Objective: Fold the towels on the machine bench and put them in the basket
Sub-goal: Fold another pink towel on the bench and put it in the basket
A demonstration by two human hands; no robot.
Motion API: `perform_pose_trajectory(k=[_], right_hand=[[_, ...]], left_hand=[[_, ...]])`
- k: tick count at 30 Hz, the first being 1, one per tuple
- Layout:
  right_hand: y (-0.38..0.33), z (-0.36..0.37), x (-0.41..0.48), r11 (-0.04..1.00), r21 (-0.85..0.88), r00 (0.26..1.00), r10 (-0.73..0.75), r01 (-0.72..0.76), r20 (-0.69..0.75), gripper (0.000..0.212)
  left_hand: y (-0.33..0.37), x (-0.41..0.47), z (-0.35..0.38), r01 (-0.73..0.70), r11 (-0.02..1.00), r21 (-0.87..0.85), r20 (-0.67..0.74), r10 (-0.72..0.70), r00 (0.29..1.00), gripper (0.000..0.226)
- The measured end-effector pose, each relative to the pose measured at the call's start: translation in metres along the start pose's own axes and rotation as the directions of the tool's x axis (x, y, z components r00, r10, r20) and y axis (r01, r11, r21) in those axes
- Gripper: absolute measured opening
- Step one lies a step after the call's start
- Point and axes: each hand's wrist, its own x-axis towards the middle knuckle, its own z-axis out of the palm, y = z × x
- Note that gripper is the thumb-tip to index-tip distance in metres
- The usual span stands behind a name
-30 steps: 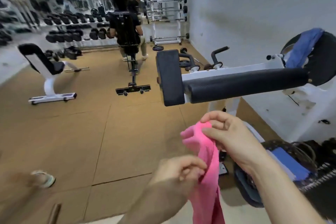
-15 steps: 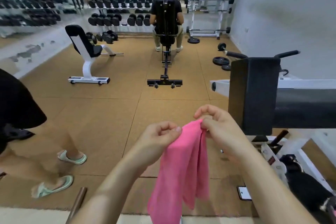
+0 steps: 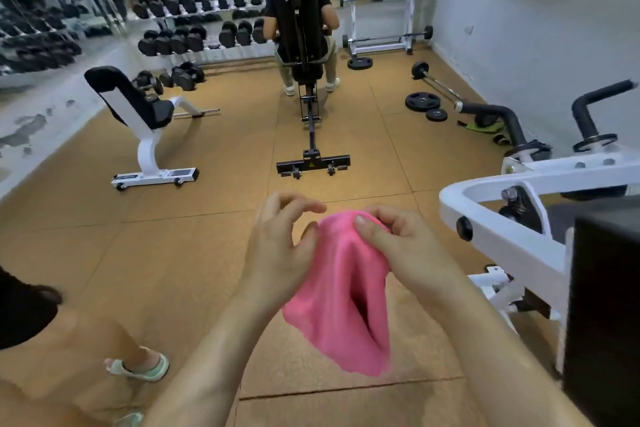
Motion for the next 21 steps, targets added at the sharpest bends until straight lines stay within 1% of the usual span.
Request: perform_pose_trajectory(k=[1, 2, 3, 4, 5, 6, 7, 8, 10, 12, 14, 15, 17, 18, 20, 21], right_hand=[[-0.001, 0.002, 0.016, 0.999, 0.045, 0.999, 0.009, -0.007, -0.031, 0.021], [-0.001, 0.002, 0.034, 0.996, 0.088, 0.998, 0.025, -0.019, -0.063, 0.019], [-0.001, 0.002, 0.050, 0.991, 0.133, 0.995, 0.043, -0.032, -0.086, 0.017], [-0.002, 0.001, 0.067, 0.984, 0.173, 0.993, 0.062, -0.043, -0.104, 0.016], [-0.003, -0.001, 0.085, 0.977, 0.209, 0.990, 0.076, -0.050, -0.118, 0.017], [-0.004, -0.004, 0.103, 0.973, 0.227, 0.988, 0.081, -0.050, -0.132, 0.021], [-0.006, -0.007, 0.120, 0.972, 0.232, 0.986, 0.081, -0.045, -0.147, 0.027], [-0.009, -0.010, 0.139, 0.972, 0.232, 0.983, 0.077, -0.036, -0.168, 0.035], [-0.018, -0.017, 0.175, 0.974, 0.226, 0.974, 0.054, -0.003, -0.218, 0.046], [-0.030, -0.022, 0.204, 0.984, 0.178, 0.971, 0.018, 0.025, -0.237, 0.048], [-0.049, -0.031, 0.226, 0.994, 0.082, 0.978, -0.048, 0.066, -0.201, 0.045], [-0.058, -0.036, 0.235, 0.996, 0.037, 0.980, -0.077, 0.085, -0.182, 0.044], [-0.072, -0.047, 0.253, 0.994, -0.008, 0.977, -0.113, 0.113, -0.183, 0.040], [-0.077, -0.054, 0.262, 0.993, -0.015, 0.974, -0.119, 0.118, -0.191, 0.037], [-0.086, -0.066, 0.277, 0.993, -0.047, 0.975, -0.112, 0.105, -0.191, 0.032], [-0.089, -0.072, 0.284, 0.993, -0.069, 0.975, -0.104, 0.092, -0.196, 0.034]], left_hand=[[-0.005, 0.017, 0.001, -0.071, 0.997, -0.010, -0.024, 0.071, 0.997, 0.021], [-0.009, 0.035, 0.003, -0.103, 0.991, -0.081, 0.006, 0.104, 0.995, 0.021], [-0.014, 0.052, 0.006, -0.094, 0.981, -0.170, 0.073, 0.108, 0.992, 0.021], [-0.020, 0.070, 0.009, -0.042, 0.963, -0.266, 0.171, 0.090, 0.981, 0.020], [-0.026, 0.089, 0.013, 0.039, 0.934, -0.356, 0.292, 0.072, 0.954, 0.019], [-0.034, 0.110, 0.016, 0.129, 0.893, -0.432, 0.407, 0.066, 0.911, 0.023], [-0.043, 0.131, 0.019, 0.214, 0.855, -0.472, 0.498, 0.059, 0.865, 0.031], [-0.052, 0.152, 0.022, 0.267, 0.836, -0.480, 0.560, 0.058, 0.826, 0.036], [-0.067, 0.197, 0.026, 0.284, 0.852, -0.441, 0.644, 0.079, 0.761, 0.037], [-0.081, 0.238, 0.029, 0.207, 0.892, -0.401, 0.688, 0.144, 0.711, 0.035], [-0.091, 0.278, 0.030, 0.137, 0.891, -0.432, 0.697, 0.234, 0.678, 0.039], [-0.094, 0.299, 0.029, 0.149, 0.857, -0.493, 0.697, 0.287, 0.657, 0.043], [-0.095, 0.340, 0.032, 0.212, 0.753, -0.623, 0.689, 0.401, 0.604, 0.051], [-0.093, 0.359, 0.037, 0.225, 0.732, -0.643, 0.699, 0.441, 0.563, 0.054], [-0.086, 0.393, 0.055, 0.180, 0.769, -0.614, 0.749, 0.495, 0.440, 0.053], [-0.080, 0.406, 0.066, 0.141, 0.790, -0.597, 0.770, 0.515, 0.376, 0.050]])
